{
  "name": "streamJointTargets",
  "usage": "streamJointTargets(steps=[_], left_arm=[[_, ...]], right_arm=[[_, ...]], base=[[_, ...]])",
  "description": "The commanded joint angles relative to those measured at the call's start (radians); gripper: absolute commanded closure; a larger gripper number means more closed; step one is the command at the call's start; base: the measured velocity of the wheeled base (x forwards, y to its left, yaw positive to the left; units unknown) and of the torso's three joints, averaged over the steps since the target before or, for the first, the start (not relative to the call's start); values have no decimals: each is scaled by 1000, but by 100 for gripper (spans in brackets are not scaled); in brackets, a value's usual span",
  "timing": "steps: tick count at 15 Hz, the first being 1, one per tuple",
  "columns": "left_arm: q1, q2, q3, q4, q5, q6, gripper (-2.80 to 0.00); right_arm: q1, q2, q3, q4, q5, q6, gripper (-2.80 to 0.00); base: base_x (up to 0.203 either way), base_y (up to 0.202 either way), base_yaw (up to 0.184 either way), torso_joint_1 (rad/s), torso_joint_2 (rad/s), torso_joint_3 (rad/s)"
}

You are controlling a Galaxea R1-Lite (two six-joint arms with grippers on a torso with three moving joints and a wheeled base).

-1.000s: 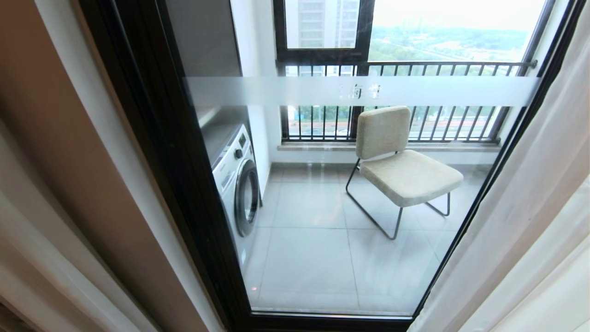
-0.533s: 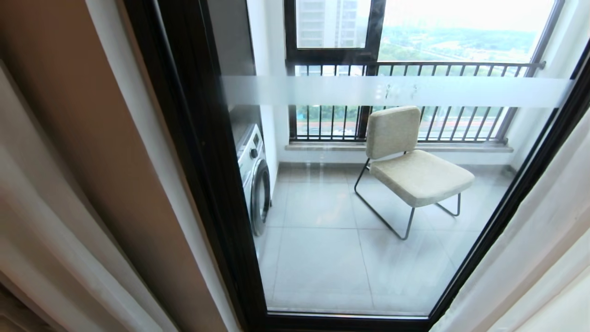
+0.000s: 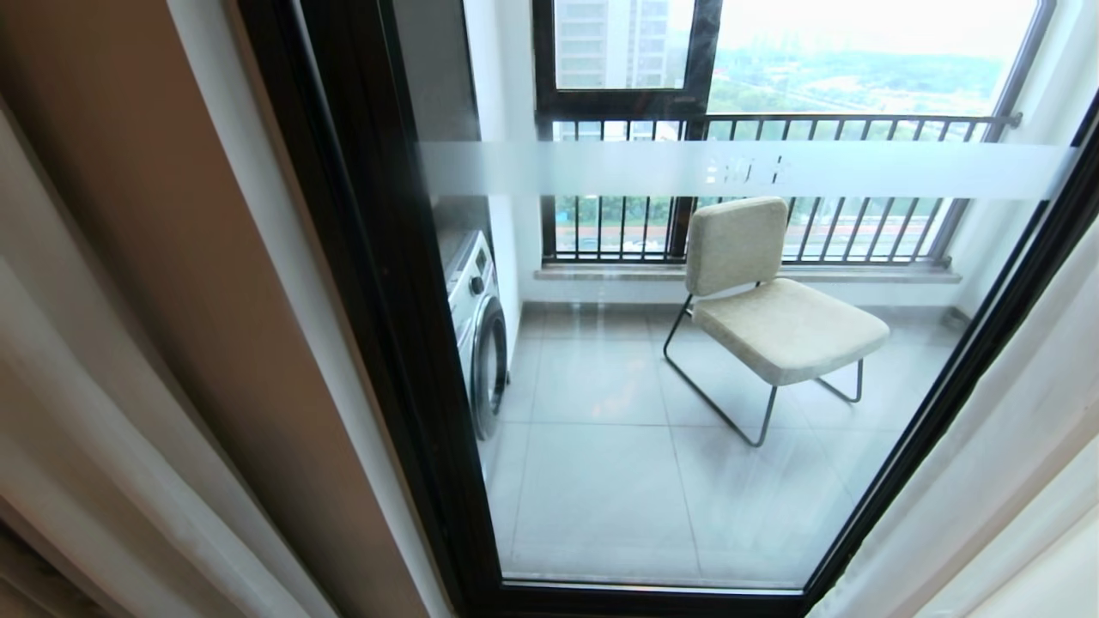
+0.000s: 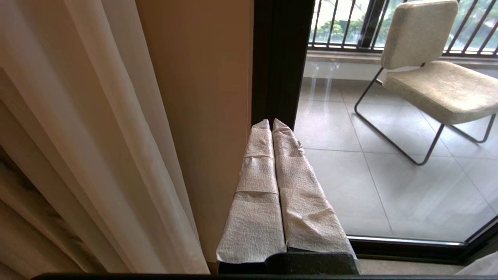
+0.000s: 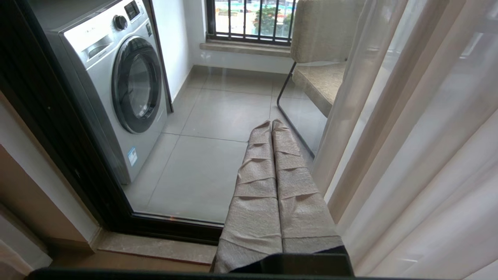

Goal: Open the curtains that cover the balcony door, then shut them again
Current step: Close the inner curtains on both sides

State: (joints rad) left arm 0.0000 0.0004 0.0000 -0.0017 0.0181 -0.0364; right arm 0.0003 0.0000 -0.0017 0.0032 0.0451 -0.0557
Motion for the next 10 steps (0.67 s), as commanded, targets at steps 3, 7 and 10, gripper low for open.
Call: streamJointTargets(steps=[3, 7, 10], left_arm=[[0, 0, 0, 0, 0, 0, 0], [0, 0, 0, 0, 2, 0, 0], [0, 0, 0, 0, 2, 0, 0]], right_arm=[[0, 0, 0, 0, 1, -1, 0], [0, 0, 0, 0, 1, -1, 0], [0, 0, 0, 0, 1, -1, 0]], base=[[0, 0, 0, 0, 0, 0], [0, 0, 0, 0, 0, 0], [0, 0, 0, 0, 0, 0]])
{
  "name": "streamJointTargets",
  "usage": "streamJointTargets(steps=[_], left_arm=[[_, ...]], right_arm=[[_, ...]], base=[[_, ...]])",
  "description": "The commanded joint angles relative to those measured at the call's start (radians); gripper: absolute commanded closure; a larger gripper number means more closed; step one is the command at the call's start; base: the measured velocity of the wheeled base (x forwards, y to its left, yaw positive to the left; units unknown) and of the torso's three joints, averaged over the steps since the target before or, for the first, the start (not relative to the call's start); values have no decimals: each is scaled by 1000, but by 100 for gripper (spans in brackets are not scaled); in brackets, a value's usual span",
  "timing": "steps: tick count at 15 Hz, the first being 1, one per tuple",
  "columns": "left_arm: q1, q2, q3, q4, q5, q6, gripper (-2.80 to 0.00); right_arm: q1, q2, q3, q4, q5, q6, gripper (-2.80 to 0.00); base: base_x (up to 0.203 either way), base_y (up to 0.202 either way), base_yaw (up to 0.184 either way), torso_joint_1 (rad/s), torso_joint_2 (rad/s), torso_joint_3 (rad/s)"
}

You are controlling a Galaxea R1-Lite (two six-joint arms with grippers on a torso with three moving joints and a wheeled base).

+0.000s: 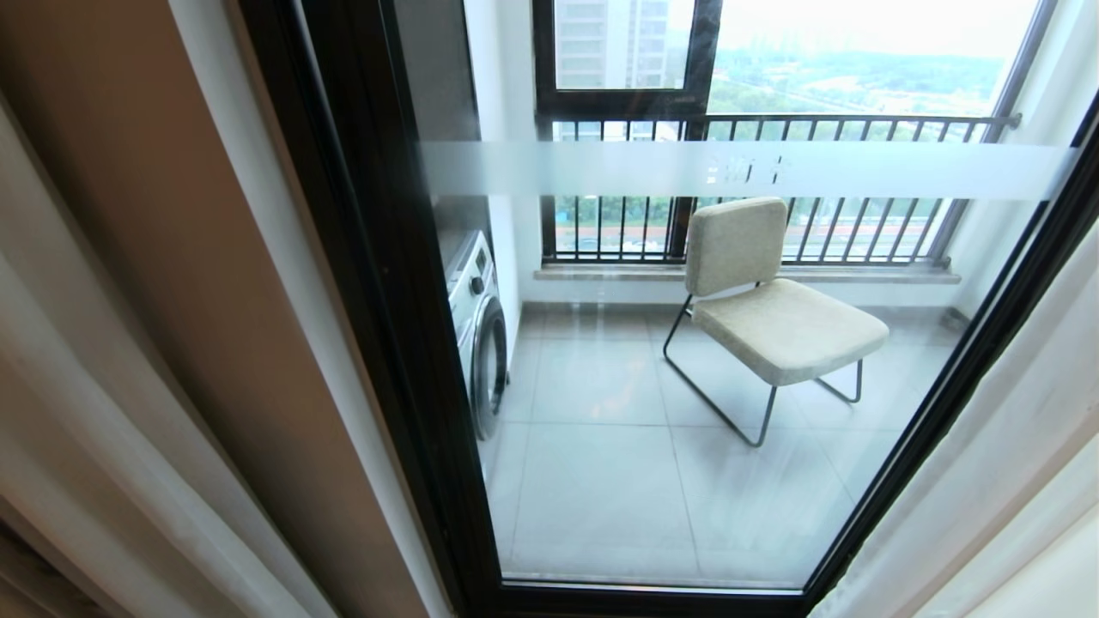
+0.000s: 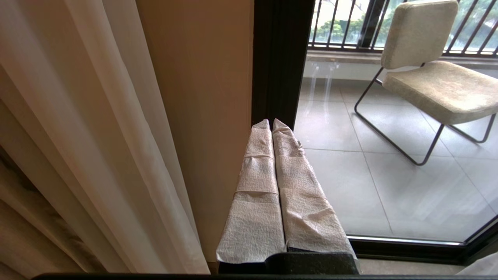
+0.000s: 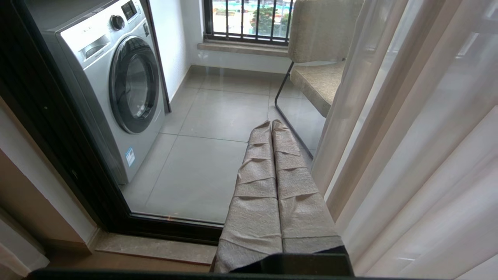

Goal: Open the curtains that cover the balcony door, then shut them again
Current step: Close the inner curtains on both sides

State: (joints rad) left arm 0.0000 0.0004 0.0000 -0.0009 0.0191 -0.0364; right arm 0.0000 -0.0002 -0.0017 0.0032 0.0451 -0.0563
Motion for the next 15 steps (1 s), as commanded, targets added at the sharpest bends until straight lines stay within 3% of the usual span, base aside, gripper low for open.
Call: streamJointTargets(steps=[1, 11, 15], left_arm=[[0, 0, 0, 0, 1, 0, 0], [0, 0, -31, -5, 5, -3, 0], [0, 0, -142, -3, 110, -29, 0]], right_arm=[[0, 0, 0, 0, 1, 0, 0], [0, 0, 0, 0, 1, 0, 0], [0, 0, 0, 0, 1, 0, 0]], base=[[0, 0, 0, 0, 0, 0], [0, 0, 0, 0, 0, 0], [0, 0, 0, 0, 0, 0]])
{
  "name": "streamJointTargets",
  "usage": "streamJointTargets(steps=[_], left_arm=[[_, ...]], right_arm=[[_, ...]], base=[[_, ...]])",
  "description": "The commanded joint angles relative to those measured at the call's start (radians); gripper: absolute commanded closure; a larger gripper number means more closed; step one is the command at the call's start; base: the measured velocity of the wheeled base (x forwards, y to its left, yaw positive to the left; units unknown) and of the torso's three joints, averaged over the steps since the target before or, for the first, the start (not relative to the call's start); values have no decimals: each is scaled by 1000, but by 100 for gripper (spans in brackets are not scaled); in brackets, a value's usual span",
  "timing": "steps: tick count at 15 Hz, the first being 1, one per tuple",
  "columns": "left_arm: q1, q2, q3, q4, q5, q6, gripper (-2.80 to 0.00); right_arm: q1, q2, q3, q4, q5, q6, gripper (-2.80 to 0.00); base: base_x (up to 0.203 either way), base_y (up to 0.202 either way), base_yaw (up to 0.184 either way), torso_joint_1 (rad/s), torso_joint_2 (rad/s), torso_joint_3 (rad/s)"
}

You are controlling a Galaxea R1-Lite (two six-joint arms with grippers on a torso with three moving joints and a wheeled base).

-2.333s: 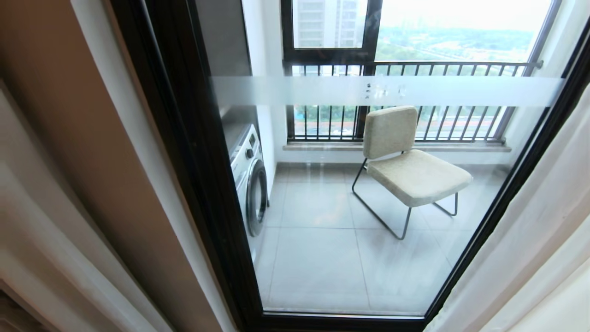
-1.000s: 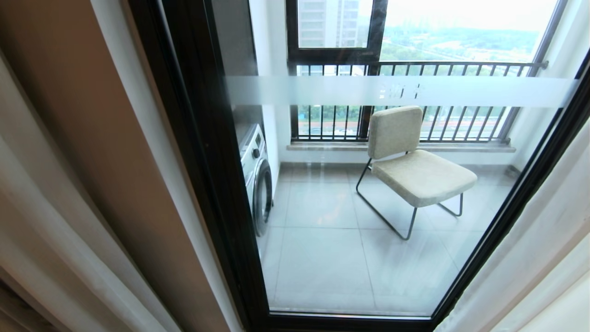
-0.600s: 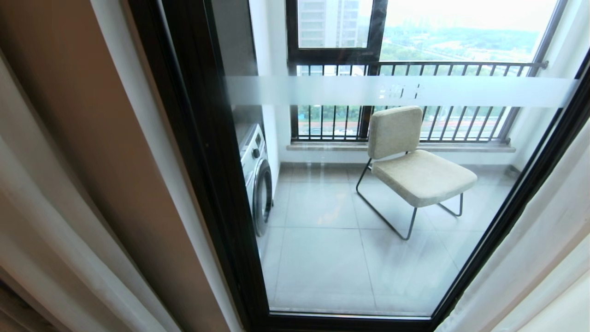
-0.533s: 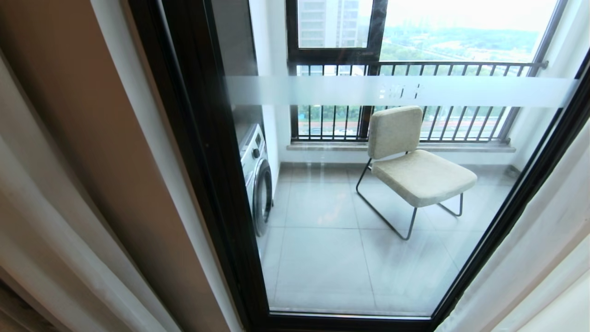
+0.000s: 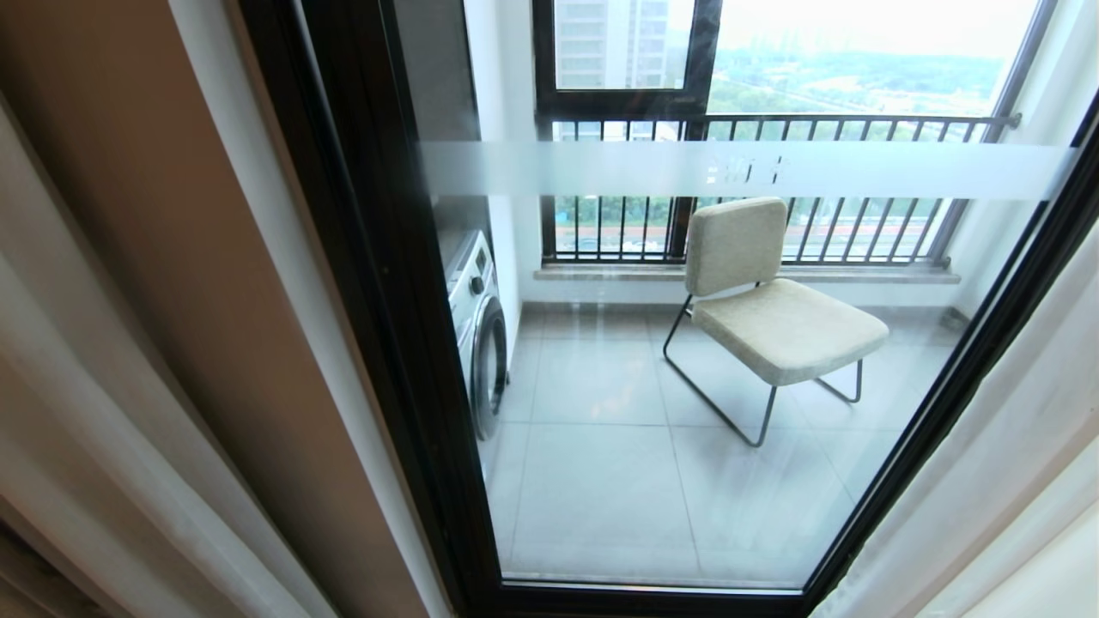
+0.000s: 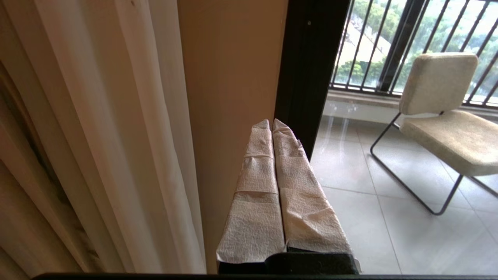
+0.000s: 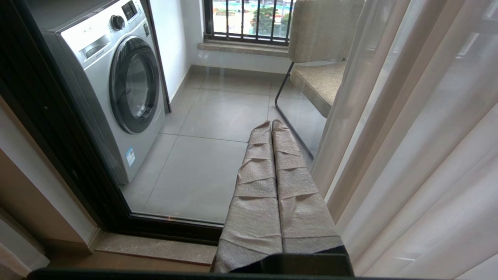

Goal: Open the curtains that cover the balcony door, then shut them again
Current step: Close the inner curtains on both sides

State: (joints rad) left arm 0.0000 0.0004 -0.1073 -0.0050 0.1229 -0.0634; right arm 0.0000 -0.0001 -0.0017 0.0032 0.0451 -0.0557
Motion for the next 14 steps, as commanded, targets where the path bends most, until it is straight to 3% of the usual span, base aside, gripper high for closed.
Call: streamJointTargets(steps=[1, 4, 9, 12, 14], left_arm=[[0, 2, -75, 5, 11, -1, 0], [0, 46, -192, 22, 18, -1, 0], [0, 322, -421, 37, 43, 2, 0], [0, 490, -563, 36, 110, 2, 0], [1, 593, -643, 36, 212, 2, 0]], right_arm=[[0, 0, 0, 0, 1, -1, 0], [0, 0, 0, 0, 1, -1, 0], [0, 0, 0, 0, 1, -1, 0], [0, 0, 0, 0, 1, -1, 0], [0, 0, 0, 0, 1, -1, 0]], base=[[0, 0, 0, 0, 0, 0], [0, 0, 0, 0, 0, 0], [0, 0, 0, 0, 0, 0], [0, 0, 0, 0, 0, 0], [0, 0, 0, 0, 0, 0]])
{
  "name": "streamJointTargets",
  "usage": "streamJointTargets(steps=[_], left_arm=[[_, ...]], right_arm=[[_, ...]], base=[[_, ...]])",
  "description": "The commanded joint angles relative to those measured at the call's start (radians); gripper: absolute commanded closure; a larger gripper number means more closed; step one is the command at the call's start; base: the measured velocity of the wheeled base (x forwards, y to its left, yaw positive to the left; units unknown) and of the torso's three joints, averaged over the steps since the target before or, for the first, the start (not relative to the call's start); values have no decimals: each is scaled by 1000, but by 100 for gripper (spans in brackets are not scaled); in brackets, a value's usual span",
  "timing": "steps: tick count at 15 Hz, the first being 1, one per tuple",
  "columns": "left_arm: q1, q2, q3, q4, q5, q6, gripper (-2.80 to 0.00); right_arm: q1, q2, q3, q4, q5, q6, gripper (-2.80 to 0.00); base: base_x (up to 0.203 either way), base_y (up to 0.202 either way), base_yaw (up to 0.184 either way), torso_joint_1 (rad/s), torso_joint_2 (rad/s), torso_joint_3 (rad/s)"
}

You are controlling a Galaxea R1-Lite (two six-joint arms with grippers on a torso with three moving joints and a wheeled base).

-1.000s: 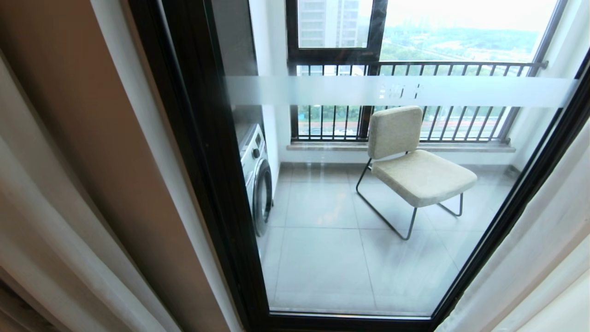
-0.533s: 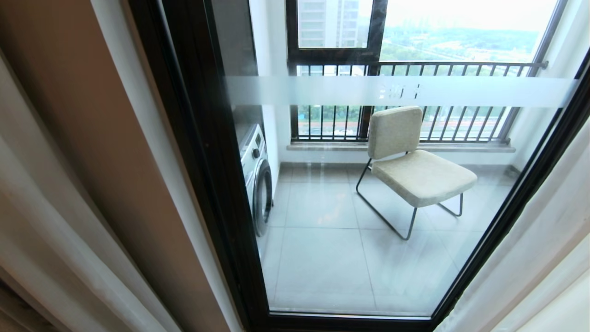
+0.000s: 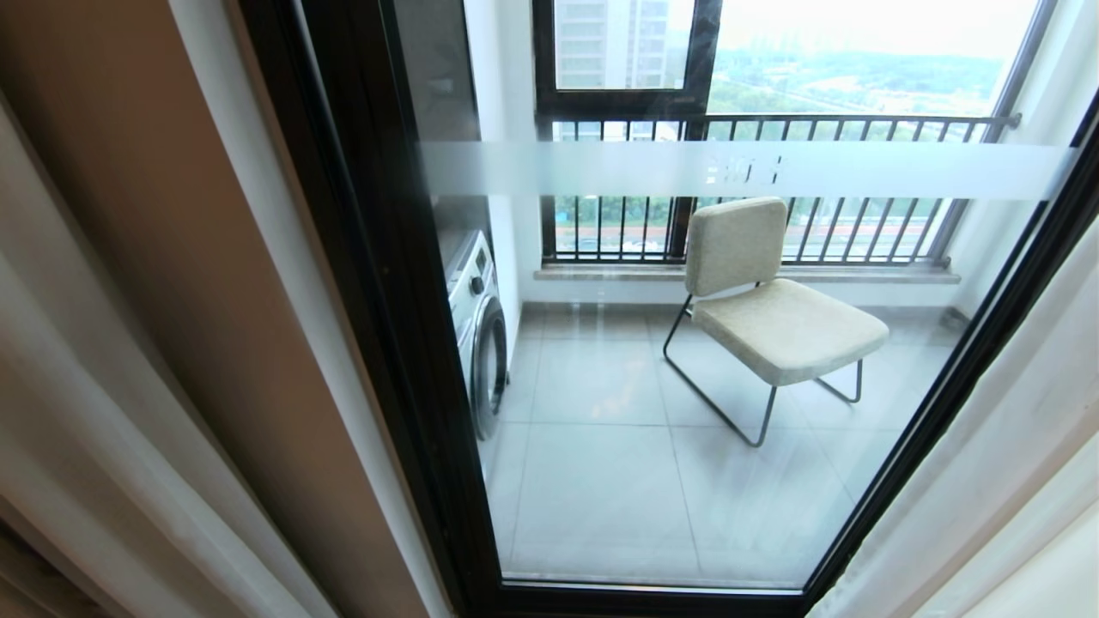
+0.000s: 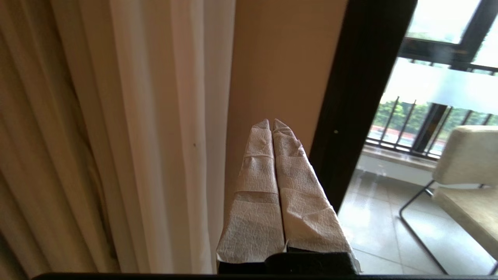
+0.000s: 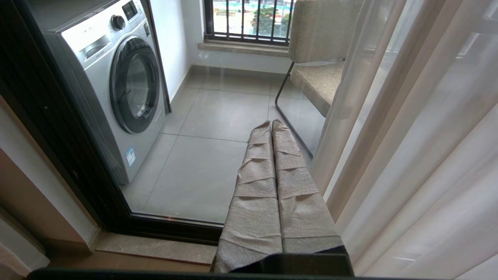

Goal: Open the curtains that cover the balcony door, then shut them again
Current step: Close the inner curtains on both sides

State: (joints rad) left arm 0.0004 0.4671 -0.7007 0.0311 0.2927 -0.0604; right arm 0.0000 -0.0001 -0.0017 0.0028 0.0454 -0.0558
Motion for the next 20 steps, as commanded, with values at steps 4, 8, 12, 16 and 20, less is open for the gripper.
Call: streamJointTargets(steps=[4, 8, 12, 16, 20], left_arm=[[10, 329, -194, 0, 263, -1, 0], [148, 491, -315, -17, 314, -1, 0], [204, 601, -402, -48, 316, -1, 0], [217, 650, -405, -68, 316, -1, -280], [264, 758, -404, -230, 314, -2, -280]], right_arm=[[0, 0, 0, 0, 1, -1, 0], [0, 0, 0, 0, -1, -1, 0], [0, 0, 0, 0, 1, -1, 0], [0, 0, 0, 0, 1, -1, 0], [0, 0, 0, 0, 1, -1, 0]], base=[[0, 0, 0, 0, 0, 0], [0, 0, 0, 0, 0, 0], [0, 0, 0, 0, 0, 0], [0, 0, 0, 0, 0, 0], [0, 0, 0, 0, 0, 0]])
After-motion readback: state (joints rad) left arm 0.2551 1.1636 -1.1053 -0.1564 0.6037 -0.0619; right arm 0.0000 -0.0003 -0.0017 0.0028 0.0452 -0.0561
